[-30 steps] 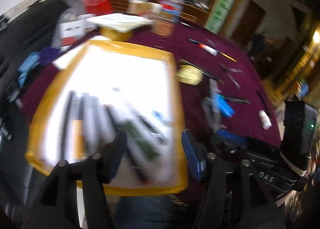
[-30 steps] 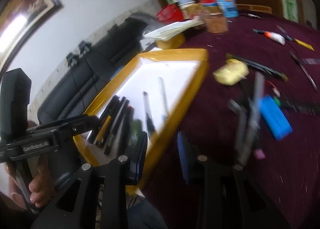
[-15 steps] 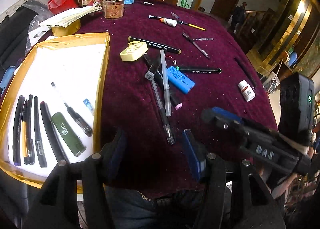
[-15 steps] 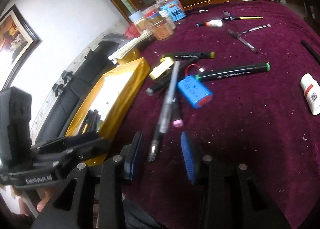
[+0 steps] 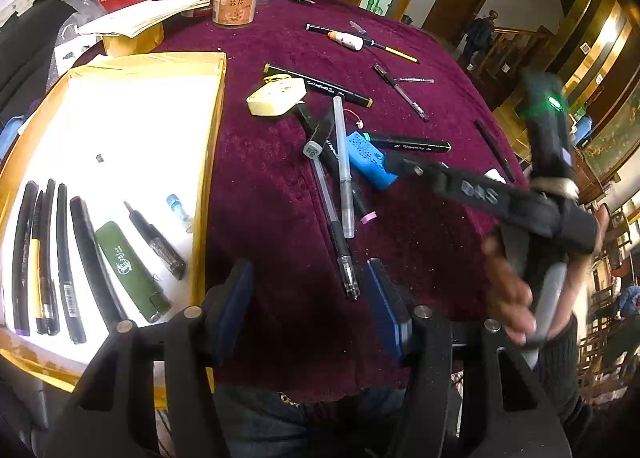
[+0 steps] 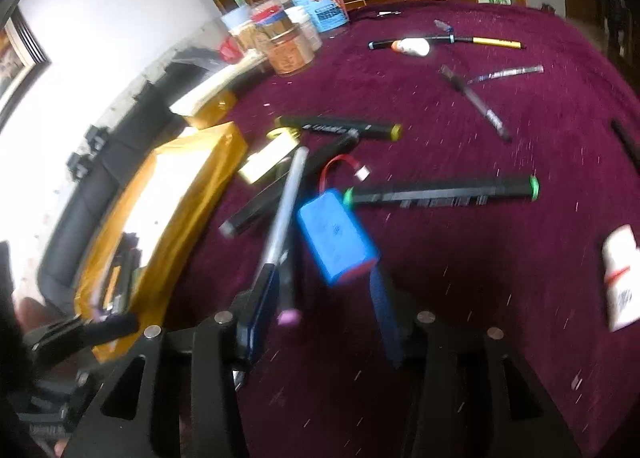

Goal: Organize rigid objects
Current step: 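Grasp the blue battery pack with the right tool while the left tool grasps a clear pen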

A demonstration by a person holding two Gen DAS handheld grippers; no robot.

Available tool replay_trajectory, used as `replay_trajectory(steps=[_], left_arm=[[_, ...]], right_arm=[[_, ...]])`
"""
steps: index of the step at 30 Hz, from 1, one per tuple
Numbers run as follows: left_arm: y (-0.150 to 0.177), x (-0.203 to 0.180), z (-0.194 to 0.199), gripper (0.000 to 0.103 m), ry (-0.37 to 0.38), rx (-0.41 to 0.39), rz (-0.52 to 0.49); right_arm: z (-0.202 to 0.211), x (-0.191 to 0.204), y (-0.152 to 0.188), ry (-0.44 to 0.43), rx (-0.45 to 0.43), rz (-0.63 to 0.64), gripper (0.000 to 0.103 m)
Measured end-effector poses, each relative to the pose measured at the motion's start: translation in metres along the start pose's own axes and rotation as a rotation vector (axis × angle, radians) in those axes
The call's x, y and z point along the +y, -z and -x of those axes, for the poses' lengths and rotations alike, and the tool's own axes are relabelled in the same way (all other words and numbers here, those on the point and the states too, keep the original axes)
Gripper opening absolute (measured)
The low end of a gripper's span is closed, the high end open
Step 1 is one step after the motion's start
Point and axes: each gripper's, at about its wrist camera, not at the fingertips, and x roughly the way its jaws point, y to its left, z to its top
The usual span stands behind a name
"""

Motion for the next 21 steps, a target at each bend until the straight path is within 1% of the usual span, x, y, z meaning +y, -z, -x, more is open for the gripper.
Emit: replay_trajectory(steps=[3,5,7,10,15,18,21], left_arm=[[-0.001,0.006,-0.002,0.055,0.018,0.007,0.019],[0.0,0.008,-0.004,0.055,0.02,0.007,0.02],[0.0,0.011,-0.003,0.055,0.024,0.007,0.022],[-0.002,0.014,-0.004,0.055,0.031,0.008,0.028],[-0.007,0.009,-0.006,0.055,0.036,0.01,0.019],[-0.01,0.002,-0.007,0.055,0.038,0.009,0.0],[-0.016,-0.006,-0.013,0.055,0.035,0.014,-0.019]], right_arm=[[-0.021,0.0,-0.016,0.046,0.045,0.048,0.042],[-0.034,0.002,-0.019,0.065,0.083,0.076,0.042],[-0.04,0.004,-0.019,0.059,0.1,0.098,0.042],[-0.043,0.014,-0.017,0.088,0.101,0.152,0.037],[-0.043,0.026,-0.01,0.16,0.101,0.236,0.035],[-0.037,0.028,-0.003,0.167,0.101,0.253,0.033],[-0.025,0.025,0.012,0.158,0.095,0.258,0.033]])
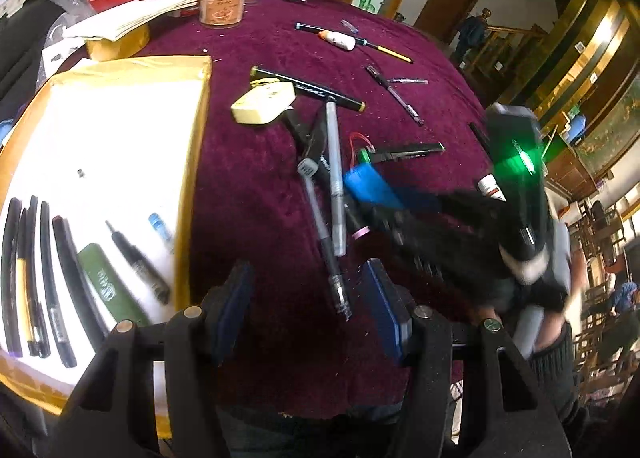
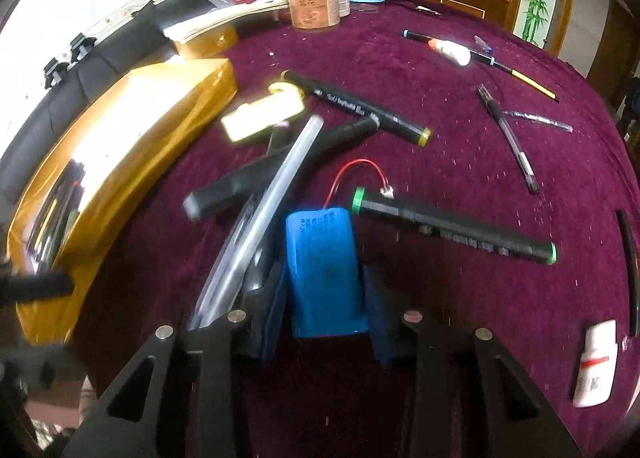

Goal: Organize rigid objects
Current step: 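Grasp the blue battery pack with the right tool while the left tool grasps a clear pen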

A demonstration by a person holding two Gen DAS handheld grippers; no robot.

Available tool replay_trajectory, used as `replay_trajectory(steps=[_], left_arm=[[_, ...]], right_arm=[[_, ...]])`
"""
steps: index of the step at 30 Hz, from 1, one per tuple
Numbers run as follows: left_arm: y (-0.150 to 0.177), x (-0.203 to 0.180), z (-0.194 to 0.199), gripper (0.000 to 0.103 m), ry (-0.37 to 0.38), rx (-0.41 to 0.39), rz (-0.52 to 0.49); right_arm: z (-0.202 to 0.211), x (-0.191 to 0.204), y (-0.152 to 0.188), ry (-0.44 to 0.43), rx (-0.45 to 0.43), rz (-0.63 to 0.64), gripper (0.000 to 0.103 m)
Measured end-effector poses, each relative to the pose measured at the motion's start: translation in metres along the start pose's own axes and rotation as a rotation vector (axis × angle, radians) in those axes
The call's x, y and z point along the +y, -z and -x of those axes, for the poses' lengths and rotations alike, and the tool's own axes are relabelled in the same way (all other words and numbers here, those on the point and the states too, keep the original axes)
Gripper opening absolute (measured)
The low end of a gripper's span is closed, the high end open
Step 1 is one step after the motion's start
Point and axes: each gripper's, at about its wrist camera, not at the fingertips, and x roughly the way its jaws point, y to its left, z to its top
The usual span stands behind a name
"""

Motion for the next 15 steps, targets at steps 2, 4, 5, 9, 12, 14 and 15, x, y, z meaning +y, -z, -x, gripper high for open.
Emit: replay_trajectory(steps=[2,4,5,9,12,14,15], left_arm=[[-0.006,-0.005,-0.007,0.055,0.014,0.006,-0.012],[-0.012,-0.008,-0.015,0.055,0.027,0.022,-0.014],[-0.016,-0.01,-0.02,0.055,0.036,0.029,-0.014],[-0.032,-0.019,-0.045,0.053,0.023,0.065,-0.022],[-0.043,-0.021,-0.064,0.044,0.009,0.087,-0.02],[-0.047,-0.021,-0.076,0.033,-0.005,0.104,-0.008],[-0.049,-0.019,-0.08,0.029,-0.019,0.1,0.006]], right_arm=[[0.008,-0.001,0.013,-0.005,-0.006,-0.004,0.033],[0.017,-0.002,0.027,0.0,-0.009,-0.014,0.033],[0.023,-0.003,0.035,0.01,-0.014,-0.019,0.033],[0.039,-0.01,0.062,0.015,-0.045,-0.062,0.033],[0.043,-0.015,0.07,-0.002,-0.066,-0.092,0.033],[0.044,-0.015,0.073,-0.001,-0.074,-0.095,0.034],[0.044,-0.014,0.073,0.002,-0.076,-0.095,0.034]])
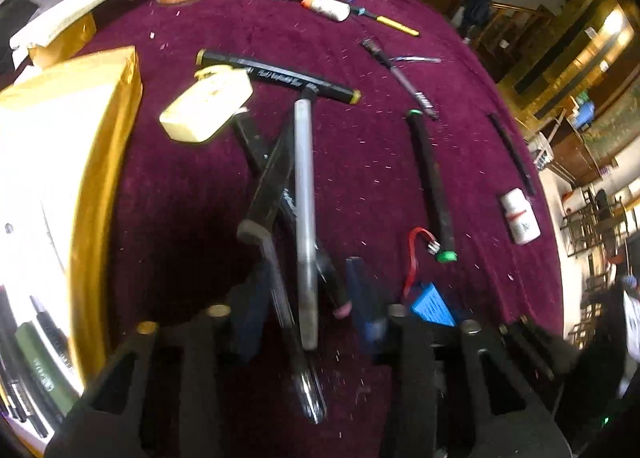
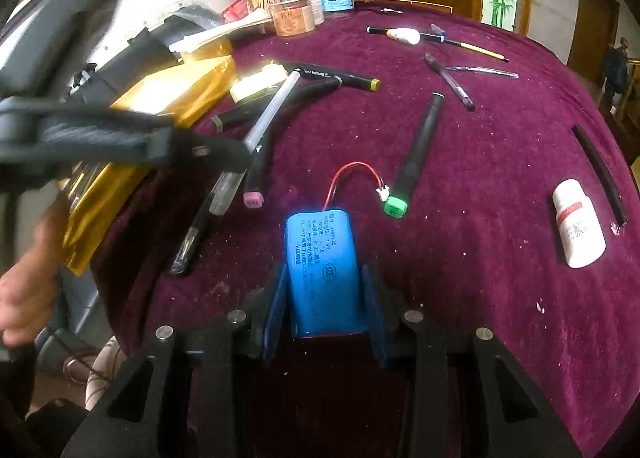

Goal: Organize rigid objects
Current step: 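Grasp the blue battery pack with the right tool while the left tool grasps a clear pen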

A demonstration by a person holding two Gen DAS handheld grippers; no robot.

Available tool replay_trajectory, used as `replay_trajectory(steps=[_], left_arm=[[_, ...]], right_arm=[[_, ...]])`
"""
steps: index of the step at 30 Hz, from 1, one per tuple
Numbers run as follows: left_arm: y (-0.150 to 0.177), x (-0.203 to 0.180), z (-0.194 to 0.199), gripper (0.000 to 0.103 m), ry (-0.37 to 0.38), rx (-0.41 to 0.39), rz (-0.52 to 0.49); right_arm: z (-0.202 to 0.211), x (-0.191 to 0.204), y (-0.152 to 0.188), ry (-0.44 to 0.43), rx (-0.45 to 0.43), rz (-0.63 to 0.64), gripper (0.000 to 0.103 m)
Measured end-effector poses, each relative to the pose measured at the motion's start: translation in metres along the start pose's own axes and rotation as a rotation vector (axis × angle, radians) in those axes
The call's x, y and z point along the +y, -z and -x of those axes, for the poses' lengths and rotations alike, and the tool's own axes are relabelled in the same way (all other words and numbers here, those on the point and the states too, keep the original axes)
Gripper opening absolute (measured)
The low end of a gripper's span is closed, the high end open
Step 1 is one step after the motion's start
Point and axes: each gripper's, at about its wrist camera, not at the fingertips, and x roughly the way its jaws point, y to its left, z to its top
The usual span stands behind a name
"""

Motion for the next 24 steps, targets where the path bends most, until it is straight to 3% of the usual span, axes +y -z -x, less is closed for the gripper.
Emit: replay_trajectory(steps=[3,4,5,10,15,19,24], left_arm=[[0.0,0.005,0.0,0.02,0.011,0.001,0.027],[0.001,0.004,0.002,0.01,0.02,-0.007,0.02],[0.002,0.004,0.002,0.008,0.033,-0.005,0.011],[0.011,0.004,0.008,0.007,0.028,-0.005,0.015],[0.025,0.011,0.024,0.007,0.097,0.003,0.045],[0.039,0.019,0.042,0.007,0.154,-0.006,0.076],[0.055,0.031,0.064,0.007,0.173,-0.027,0.107]], right_arm=[[-0.002,-0.001,-0.002,-0.005,0.002,-0.01,0.034],[-0.002,-0.002,-0.002,-0.009,0.003,-0.017,0.034],[-0.002,-0.002,-0.002,-0.011,0.002,-0.021,0.034],[-0.005,0.003,-0.004,0.005,-0.008,-0.014,0.036],[-0.01,0.01,-0.008,0.022,-0.015,-0.011,0.042],[-0.015,0.019,-0.01,0.093,-0.017,0.015,0.034],[-0.014,0.017,-0.012,0.08,-0.034,-0.039,0.033]])
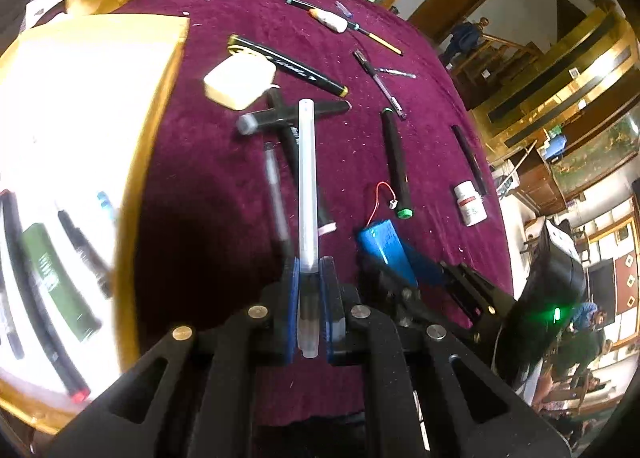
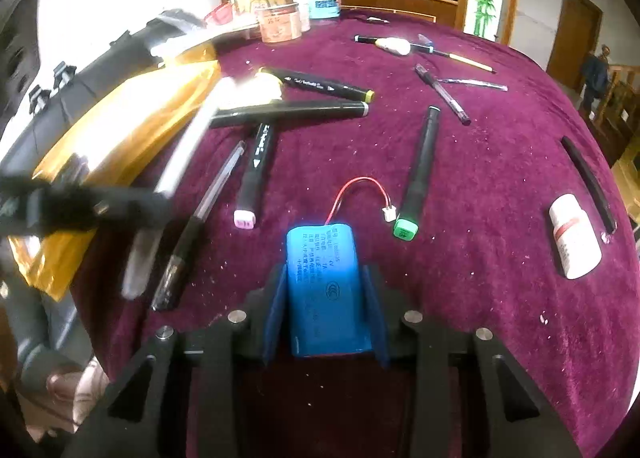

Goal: Organize rigid objects
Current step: 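Grasp the blue battery pack with the right tool while the left tool grasps a clear pen, then carry both into the white tray, lower them and open both tools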

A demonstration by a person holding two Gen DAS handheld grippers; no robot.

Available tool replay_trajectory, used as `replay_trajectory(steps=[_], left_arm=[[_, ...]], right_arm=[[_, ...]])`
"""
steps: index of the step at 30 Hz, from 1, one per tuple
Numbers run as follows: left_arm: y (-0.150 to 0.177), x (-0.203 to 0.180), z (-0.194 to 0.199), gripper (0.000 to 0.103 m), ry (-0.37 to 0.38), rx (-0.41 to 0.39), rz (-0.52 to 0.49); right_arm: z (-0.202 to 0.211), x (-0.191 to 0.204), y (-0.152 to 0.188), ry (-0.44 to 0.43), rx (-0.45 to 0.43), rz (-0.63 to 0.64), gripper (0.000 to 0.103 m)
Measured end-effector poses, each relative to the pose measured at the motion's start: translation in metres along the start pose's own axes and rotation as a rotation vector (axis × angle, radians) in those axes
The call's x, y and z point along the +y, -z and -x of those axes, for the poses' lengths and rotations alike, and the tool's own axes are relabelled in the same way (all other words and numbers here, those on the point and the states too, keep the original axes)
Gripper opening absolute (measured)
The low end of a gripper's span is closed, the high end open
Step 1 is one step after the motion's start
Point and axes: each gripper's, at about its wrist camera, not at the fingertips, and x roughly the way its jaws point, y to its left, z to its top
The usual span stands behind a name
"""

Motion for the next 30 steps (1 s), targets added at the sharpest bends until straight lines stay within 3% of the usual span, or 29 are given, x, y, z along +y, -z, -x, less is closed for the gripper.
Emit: replay_trajectory(steps=[6,12,16,22,26,30], left_arm=[[-0.001,0.028,0.048,0.007,0.027,-0.082,0.07],[-0.019,0.088,0.101,0.007,-0.067,-0.234,0.215],[-0.035,0.126,0.108,0.007,-0.13,-0.26,0.281],[-0.064,0.178,0.085,0.007,-0.172,-0.236,0.376],[-0.075,0.196,0.068,0.007,-0.185,-0.2,0.404],[-0.078,0.206,0.057,0.007,-0.213,-0.16,0.409]], right_arm=[[0.01,0.001,-0.005,-0.078,-0.048,-0.076,0.033],[0.035,0.021,-0.019,-0.174,-0.146,-0.095,0.033],[0.039,0.054,-0.038,-0.265,-0.153,-0.053,0.033],[0.02,0.115,-0.075,-0.394,-0.119,0.053,0.033],[-0.013,0.151,-0.102,-0.411,-0.058,0.103,0.033],[-0.046,0.174,-0.118,-0.368,0.009,0.13,0.033]])
